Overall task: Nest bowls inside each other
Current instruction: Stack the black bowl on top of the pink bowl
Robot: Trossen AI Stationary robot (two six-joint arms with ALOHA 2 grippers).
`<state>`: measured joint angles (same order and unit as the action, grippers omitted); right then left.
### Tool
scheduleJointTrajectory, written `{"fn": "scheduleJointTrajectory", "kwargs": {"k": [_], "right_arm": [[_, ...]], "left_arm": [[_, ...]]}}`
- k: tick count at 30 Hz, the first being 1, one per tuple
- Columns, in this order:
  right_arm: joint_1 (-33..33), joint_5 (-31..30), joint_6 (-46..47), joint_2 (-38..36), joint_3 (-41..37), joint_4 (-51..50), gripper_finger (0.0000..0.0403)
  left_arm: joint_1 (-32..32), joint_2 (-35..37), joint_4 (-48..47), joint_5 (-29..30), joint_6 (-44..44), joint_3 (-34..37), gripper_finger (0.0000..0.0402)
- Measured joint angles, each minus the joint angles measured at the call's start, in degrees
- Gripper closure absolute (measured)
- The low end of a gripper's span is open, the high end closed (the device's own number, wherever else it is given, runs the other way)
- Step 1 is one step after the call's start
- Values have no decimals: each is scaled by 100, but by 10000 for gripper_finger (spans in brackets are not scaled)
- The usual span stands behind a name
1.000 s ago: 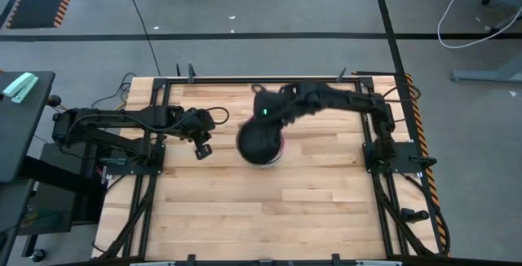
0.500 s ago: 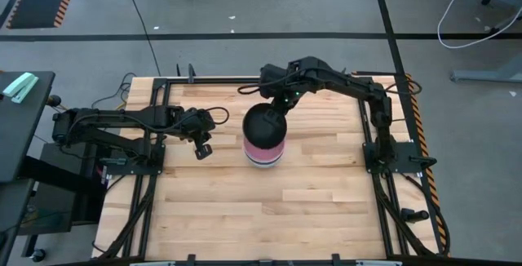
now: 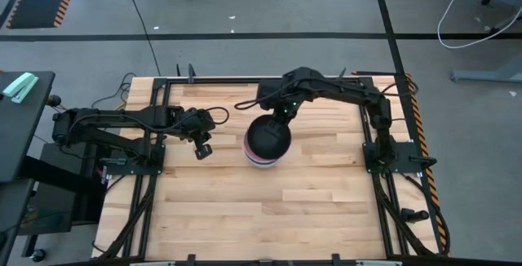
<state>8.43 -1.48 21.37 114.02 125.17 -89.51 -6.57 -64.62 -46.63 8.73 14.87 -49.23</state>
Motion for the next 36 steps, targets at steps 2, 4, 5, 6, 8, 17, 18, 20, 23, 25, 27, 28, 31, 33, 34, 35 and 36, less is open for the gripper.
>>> {"fn": "scheduleJointTrajectory", "kwargs": {"k": [2, 4, 5, 6, 8, 17, 18, 20, 23, 25, 27, 28, 31, 33, 34, 35, 36], "right_arm": [[2, -1, -20, 0, -240, 84, 397], [19, -6, -92, 1, -490, 217, 397], [53, -5, -155, 2, -611, 310, 397], [77, 5, -200, 2, -714, 401, 397], [134, 78, -315, 2, -877, 590, 397], [267, 176, -442, 2, -1172, 938, 397], [265, 176, -411, 2, -1172, 1021, 394], [250, 180, -320, 2, -1172, 1112, 378], [206, 179, -248, 2, -1172, 1175, 348], [165, 178, -196, 2, -1172, 1168, 332], [124, 178, -186, 2, -1172, 1159, 318], [108, 178, -186, 2, -1172, 1155, 313], [67, 181, -192, 2, -1172, 1157, 301], [49, 180, -200, 2, -1172, 1155, 297], [42, 176, -210, -2, -1168, 1149, 295], [42, 143, -248, -11, -1145, 1125, 295], [40, 90, -292, -15, -1096, 1112, 294]], "left_arm": [[-2, 0, 1, 0, 8, 0, 365], [0, 0, 2, -1, 13, 0, 366], [0, 0, 4, -2, 13, 0, 367], [-2, 0, 4, 0, 13, 0, 368], [-1, 0, 7, -1, 12, 0, 372], [0, 0, 44, 0, -19, 0, 373], [-2, 0, 68, 0, -22, 0, 371], [0, 0, 118, 0, -22, -2, 368], [0, 0, 112, 0, -24, -2, 365], [0, 0, 111, 0, -26, -2, 367], [0, 0, 111, 0, -26, -2, 370], [0, 0, 111, 0, -34, -2, 372], [0, 0, 116, 0, -48, -2, 377], [-1, 0, 131, 0, -51, -2, 378], [-2, -1, 140, 0, -52, -2, 378], [-2, 0, 140, 0, -52, -2, 377], [-9, -2, 140, 0, -52, -2, 375]]}}
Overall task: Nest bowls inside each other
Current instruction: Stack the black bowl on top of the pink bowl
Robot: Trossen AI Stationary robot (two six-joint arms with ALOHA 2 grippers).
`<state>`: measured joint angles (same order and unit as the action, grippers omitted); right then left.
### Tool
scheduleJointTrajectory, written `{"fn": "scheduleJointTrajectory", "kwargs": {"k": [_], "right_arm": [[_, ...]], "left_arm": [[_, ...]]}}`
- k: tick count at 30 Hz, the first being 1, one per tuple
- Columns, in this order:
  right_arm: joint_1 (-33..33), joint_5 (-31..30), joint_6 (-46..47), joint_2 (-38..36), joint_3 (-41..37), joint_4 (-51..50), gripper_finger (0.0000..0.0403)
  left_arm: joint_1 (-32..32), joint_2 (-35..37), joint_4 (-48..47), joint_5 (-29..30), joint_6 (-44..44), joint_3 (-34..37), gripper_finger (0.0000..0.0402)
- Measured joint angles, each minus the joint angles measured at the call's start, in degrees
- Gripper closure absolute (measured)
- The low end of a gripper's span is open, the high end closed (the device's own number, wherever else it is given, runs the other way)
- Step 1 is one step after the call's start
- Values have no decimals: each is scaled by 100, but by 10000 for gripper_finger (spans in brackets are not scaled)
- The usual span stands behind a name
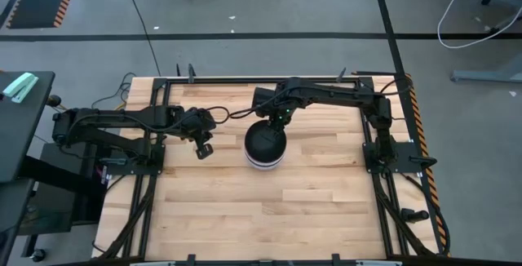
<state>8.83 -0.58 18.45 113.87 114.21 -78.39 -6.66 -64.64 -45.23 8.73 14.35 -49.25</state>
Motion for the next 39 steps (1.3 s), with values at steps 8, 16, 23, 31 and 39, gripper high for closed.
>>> {"fn": "scheduleJointTrajectory", "kwargs": {"k": [8, 16, 23, 31, 39], "right_arm": [[-35, -403, -154, -16, 651, -66, 296], [-473, -1226, -554, -20, 1047, -54, 300], [-1016, -1753, -963, -20, 1087, 192, 366], [-1210, -2349, -1046, -24, 1089, 225, 395], [-1530, -2931, -909, -433, 786, 245, 399]], "left_arm": [[-307, 1, 6, 0, -1, 0, 365], [-668, 0, 583, 4, -9, 0, 378], [-743, 0, 1161, 3, -187, 0, 370], [-743, -4, 1816, 2, -367, -223, 369], [-732, 0, 1868, -404, -445, -937, 377]]}}
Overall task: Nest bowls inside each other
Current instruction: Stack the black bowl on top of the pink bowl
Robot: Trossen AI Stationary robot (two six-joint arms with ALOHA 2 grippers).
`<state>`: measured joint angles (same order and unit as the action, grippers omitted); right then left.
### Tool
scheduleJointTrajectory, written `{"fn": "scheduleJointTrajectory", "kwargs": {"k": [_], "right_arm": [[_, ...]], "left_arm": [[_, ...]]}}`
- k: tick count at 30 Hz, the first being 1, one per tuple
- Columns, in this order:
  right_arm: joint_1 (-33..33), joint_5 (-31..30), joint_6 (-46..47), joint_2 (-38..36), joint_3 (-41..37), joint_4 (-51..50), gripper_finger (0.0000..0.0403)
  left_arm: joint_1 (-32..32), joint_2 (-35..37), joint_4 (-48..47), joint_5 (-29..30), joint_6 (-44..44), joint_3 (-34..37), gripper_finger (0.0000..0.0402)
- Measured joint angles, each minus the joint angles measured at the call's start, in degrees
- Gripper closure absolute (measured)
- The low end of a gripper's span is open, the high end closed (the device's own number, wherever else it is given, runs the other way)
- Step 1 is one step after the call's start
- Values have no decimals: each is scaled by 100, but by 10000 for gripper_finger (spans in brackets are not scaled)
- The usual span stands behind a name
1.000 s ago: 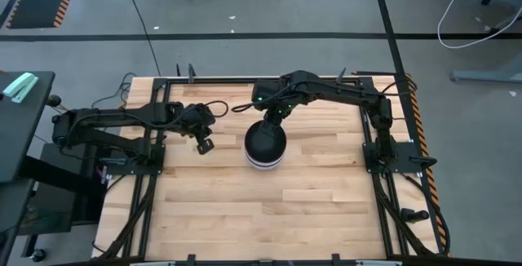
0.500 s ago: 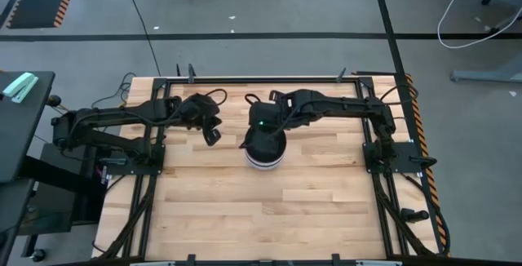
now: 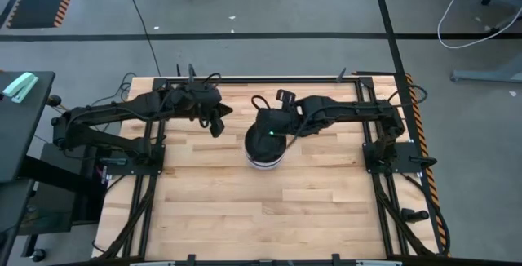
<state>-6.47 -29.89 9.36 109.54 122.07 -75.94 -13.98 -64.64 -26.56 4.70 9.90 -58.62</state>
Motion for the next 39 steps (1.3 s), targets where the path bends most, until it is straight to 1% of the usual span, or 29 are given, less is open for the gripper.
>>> {"fn": "scheduleJointTrajectory", "kwargs": {"k": [2, 5, 9, 12, 15, 18, 22, 26, 30, 32, 39], "right_arm": [[-140, -127, 123, -217, -265, 81, 400], [-370, -357, 248, -646, -921, 444, 400], [-695, -445, 253, -1495, -2326, 1567, 401], [-830, -478, 297, -2201, -3500, 2439, 401], [-933, -556, 362, -2851, -4428, 3192, 402], [-1053, -627, 412, -3342, -5165, 3688, 402], [-1148, -653, 561, -3781, -5929, 4136, 402], [-1146, -655, 609, -3988, -6503, 4562, 402], [-1146, -652, 623, -4000, -6785, 4757, 402], [-1146, -655, 718, -3930, -6817, 4733, 402], [-1146, -651, 738, -3876, -6856, 4842, 403]], "left_arm": [[28, -2, 143, -483, -73, -38, 374], [156, -98, 420, -1247, -282, 2, 369], [394, -313, 618, -1953, -777, 8, 366], [525, -524, 948, -2064, -911, 8, 369], [519, -769, 1246, -2127, -1027, 10, 374], [497, -1007, 1396, -2295, -1310, 12, 378], [470, -1284, 1628, -2326, -1553, 14, 376], [318, -1516, 1818, -2333, -1580, 12, 369], [126, -1668, 1810, -2322, -1582, 12, 366], [-9, -1701, 1671, -2329, -1563, 14, 367], [-386, -1945, 1671, -2324, -1508, 2, 378]]}}
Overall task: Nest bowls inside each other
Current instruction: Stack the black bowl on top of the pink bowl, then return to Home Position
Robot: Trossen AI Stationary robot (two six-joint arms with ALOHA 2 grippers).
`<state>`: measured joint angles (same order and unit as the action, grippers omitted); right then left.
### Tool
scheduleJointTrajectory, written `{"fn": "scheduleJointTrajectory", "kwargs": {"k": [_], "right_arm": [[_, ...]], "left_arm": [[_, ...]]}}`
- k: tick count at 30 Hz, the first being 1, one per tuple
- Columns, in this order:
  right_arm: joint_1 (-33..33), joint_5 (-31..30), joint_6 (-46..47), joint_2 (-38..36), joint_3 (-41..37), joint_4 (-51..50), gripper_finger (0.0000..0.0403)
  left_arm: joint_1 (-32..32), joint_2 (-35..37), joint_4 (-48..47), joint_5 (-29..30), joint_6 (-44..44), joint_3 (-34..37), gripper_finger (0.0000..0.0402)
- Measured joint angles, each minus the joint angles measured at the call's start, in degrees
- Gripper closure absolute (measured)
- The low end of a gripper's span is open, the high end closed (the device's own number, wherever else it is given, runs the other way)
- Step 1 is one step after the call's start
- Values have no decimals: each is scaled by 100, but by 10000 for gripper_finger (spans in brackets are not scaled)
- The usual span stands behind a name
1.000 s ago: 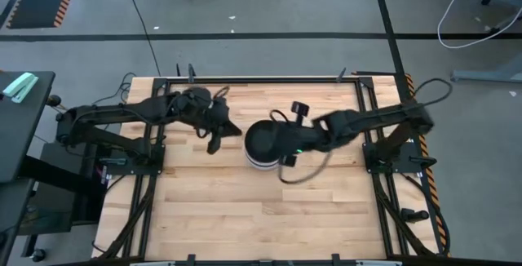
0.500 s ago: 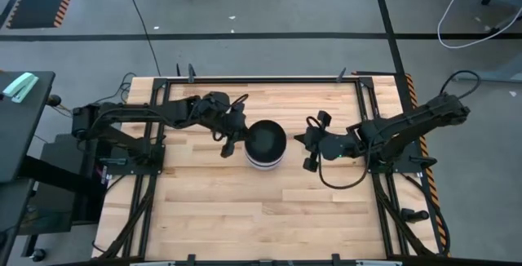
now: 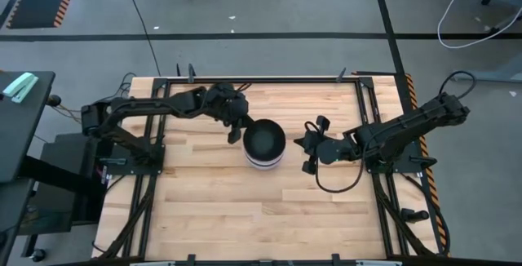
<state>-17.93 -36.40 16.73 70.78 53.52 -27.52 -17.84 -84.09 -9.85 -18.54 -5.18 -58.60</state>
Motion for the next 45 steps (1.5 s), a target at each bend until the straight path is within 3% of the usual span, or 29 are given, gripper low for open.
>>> {"fn": "scheduleJointTrajectory", "kwargs": {"k": [10, 19, 31, 38, 45], "right_arm": [[-63, 2, -32, 2, 2, 96, 403], [-61, 2, -50, 2, 2, 125, 402], [-61, 2, -298, -11, 4, 472, 393], [-209, -1, -235, -288, 4, 559, 396], [-896, 25, -226, -933, 5, 568, 390]], "left_arm": [[-136, -538, 70, -24, 0, 10, 366], [-134, -496, 282, -38, 166, -18, 377], [-128, -499, 544, -41, 1376, -60, 366], [-47, -16, 576, -251, 1219, -62, 374], [416, 916, 475, -276, 839, -58, 375]]}}
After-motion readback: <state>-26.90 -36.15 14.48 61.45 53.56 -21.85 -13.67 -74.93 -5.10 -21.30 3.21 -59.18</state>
